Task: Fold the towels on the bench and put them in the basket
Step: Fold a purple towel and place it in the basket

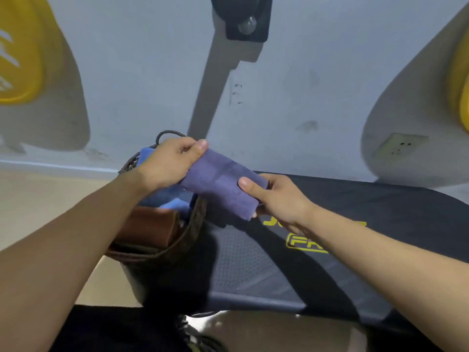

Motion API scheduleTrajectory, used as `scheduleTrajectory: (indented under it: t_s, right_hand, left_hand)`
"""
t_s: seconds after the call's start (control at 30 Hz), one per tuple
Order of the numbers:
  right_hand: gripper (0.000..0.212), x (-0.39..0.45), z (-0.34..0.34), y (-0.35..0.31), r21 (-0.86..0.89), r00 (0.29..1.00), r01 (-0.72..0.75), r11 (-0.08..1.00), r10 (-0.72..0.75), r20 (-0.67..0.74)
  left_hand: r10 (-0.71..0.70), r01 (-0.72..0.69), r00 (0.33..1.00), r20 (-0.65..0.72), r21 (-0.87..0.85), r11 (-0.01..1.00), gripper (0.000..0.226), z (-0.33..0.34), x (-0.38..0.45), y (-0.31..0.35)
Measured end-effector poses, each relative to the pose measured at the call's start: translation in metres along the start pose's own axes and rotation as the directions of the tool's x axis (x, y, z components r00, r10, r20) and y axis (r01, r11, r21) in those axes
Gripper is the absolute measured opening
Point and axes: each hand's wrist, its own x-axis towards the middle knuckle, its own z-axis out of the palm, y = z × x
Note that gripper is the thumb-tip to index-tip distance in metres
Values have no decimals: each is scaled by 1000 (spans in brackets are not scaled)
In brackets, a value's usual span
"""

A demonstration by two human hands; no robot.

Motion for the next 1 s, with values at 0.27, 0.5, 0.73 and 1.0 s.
scheduleTrajectory:
  t_s: [0.27,0.5,0.73,1.0]
  right_hand:
    - [40,136,108,-18,-31,961,-107,994,95,-261]
    - [30,150,118,-3,-415,925,-21,910,-140,-354]
    - [41,150,107,-9,-783,877,156,602,-450,-171]
    - [47,142,119,13,-919,903,326,221,-360,234]
  left_hand:
    - [-524,216,787,-325,-650,729,23,-44,35,-86]
    - [-483,448,689,-540,-206,870,25,-45,42,-124]
    - [-355,407,732,-582,-44,912,35,-46,37,-126]
    - [-379,465,762,-525,36,884,32,-39,42,-130]
